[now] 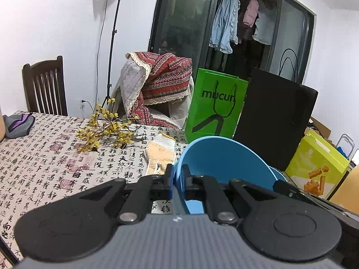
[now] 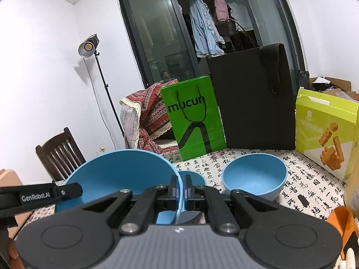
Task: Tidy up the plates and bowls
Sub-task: 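Carry the held blue bowls with both grippers away from the bags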
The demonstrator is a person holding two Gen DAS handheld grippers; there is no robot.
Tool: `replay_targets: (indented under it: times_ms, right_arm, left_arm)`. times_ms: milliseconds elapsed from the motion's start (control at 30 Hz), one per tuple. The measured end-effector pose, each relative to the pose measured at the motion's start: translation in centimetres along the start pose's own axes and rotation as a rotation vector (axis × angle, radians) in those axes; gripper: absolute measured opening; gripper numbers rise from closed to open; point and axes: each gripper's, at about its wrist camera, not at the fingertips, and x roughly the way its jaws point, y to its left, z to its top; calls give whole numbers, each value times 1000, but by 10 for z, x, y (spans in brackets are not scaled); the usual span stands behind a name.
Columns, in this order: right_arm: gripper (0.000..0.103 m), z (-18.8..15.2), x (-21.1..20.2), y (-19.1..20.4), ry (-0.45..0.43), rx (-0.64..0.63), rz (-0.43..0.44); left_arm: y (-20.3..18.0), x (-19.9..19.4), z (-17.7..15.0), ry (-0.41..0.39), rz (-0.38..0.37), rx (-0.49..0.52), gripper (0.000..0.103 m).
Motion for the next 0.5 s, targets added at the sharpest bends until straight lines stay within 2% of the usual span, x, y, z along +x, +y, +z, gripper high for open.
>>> replay_targets:
  times_ms: [500]
  right_arm:
    - [5,-11,-25,31,-4,-18,22]
  left_arm:
    - [30,-34,-12,-21,12,-11,7]
